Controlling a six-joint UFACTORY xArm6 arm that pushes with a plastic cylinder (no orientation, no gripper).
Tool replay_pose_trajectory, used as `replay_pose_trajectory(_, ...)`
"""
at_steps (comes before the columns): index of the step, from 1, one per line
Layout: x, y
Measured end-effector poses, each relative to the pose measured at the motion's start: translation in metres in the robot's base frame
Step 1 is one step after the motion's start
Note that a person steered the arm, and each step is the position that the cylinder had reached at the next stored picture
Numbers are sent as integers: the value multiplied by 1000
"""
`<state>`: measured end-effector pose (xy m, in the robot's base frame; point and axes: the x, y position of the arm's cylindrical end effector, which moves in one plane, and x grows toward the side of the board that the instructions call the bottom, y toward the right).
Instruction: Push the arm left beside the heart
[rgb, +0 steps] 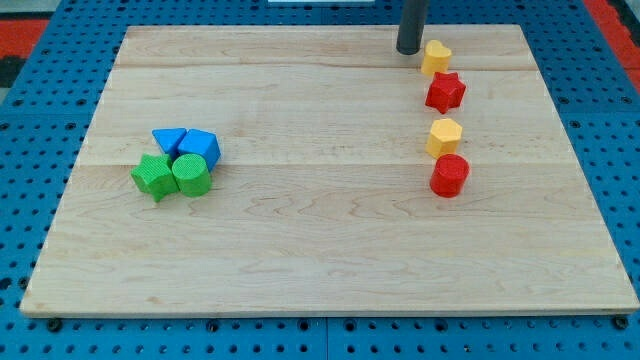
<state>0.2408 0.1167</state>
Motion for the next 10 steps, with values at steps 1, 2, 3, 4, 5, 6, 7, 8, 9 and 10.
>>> replay_pose_trajectory(1, 0, -7)
replay_pose_trajectory(2, 0, -19)
replay_pose_trajectory(3, 0, -29)
replay_pose_trajectory(4, 0, -42)
replay_pose_trajectory(5, 0, -44)
replay_pose_trajectory(6, 0, -44)
replay_pose_trajectory(7, 5, -44)
replay_pose_trajectory(8, 4, -46)
replay_pose_trajectory(9, 5, -49)
replay_pose_trajectory(10, 6, -62)
